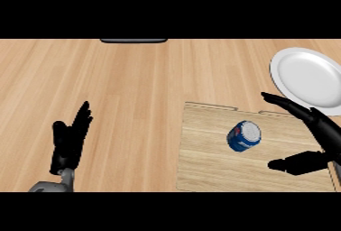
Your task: Pick the can from the tray and place it in the plate
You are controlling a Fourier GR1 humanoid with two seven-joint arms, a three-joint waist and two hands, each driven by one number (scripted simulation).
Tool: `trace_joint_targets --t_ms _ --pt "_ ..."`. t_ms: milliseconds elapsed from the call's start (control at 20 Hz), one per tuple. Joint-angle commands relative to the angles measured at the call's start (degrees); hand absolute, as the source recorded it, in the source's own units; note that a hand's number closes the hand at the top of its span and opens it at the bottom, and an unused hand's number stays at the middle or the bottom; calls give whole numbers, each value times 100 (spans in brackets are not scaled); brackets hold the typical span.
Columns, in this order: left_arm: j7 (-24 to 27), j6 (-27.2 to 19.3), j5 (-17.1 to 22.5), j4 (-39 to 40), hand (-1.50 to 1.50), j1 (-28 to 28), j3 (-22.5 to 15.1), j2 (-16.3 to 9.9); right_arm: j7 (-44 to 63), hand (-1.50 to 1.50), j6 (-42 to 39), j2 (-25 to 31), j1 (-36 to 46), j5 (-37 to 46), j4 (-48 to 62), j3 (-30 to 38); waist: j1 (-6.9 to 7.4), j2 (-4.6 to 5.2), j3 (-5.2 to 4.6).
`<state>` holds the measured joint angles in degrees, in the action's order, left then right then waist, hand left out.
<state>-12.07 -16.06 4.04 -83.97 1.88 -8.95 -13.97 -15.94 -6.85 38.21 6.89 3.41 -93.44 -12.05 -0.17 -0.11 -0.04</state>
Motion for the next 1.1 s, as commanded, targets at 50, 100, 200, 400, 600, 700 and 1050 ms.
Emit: trace_joint_targets --t_ms 50,100,200,400,600,700,1050 --pt "-298 -37 -9 -236 0 82 47 -5 1160 -150 -418 619 272 536 -631 -141 15 -11 -4" --pt "90 154 21 -60 0 -80 122 -107 1149 -150 -559 677 387 608 -409 -111 44 4 -3" --pt "-219 92 -29 -124 0 181 29 -21 1656 -150 -1023 826 636 658 -545 -382 71 7 -5" --pt "-27 197 47 101 0 198 242 -61 2374 -150 -1650 662 805 641 -681 -789 61 14 -3" --pt "204 170 -98 563 0 355 232 152 2774 -150 -2140 232 1329 762 -185 -937 65 25 0" --pt "62 393 -7 -111 0 -132 260 -24 2877 -150 -2226 -31 1314 983 -243 -871 68 10 3" --pt "-266 154 -453 320 0 590 227 381 2707 -150 -2721 -532 1539 1522 254 -574 32 16 4"
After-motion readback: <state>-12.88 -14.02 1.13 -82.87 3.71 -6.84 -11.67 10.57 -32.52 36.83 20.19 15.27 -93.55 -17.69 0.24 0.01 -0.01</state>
